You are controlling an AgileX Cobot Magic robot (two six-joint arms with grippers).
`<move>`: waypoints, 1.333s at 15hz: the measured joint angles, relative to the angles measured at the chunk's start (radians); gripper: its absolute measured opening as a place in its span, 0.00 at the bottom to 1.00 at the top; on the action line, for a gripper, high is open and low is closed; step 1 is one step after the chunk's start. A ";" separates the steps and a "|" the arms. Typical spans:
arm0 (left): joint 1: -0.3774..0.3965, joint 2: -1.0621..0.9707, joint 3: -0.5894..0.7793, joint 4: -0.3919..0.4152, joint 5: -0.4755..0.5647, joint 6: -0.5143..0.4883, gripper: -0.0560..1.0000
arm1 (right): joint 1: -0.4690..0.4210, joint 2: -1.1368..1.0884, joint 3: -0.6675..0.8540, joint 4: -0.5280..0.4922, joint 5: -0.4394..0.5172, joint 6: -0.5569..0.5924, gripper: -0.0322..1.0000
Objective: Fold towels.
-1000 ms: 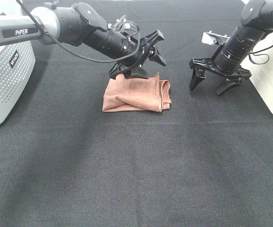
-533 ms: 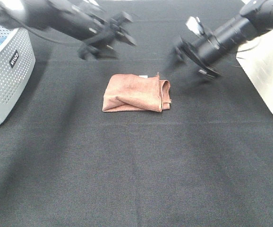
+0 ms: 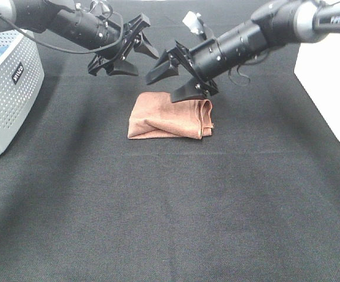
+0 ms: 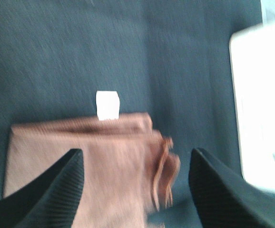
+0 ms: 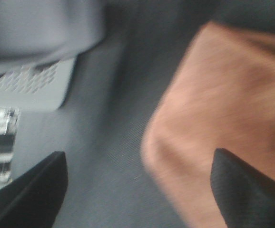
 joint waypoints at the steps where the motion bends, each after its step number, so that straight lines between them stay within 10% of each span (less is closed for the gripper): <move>1: 0.001 0.000 0.000 0.000 0.012 0.000 0.63 | -0.015 0.020 0.000 -0.001 -0.015 0.000 0.78; 10: 0.001 0.000 0.000 -0.009 0.045 0.000 0.63 | -0.144 0.076 -0.001 -0.088 -0.085 0.000 0.77; 13: 0.006 -0.020 0.000 0.001 0.055 0.017 0.63 | -0.144 0.034 -0.004 -0.266 -0.096 0.018 0.77; 20: 0.006 -0.270 0.000 0.256 0.184 0.192 0.63 | -0.146 -0.232 -0.004 -0.524 0.060 0.245 0.77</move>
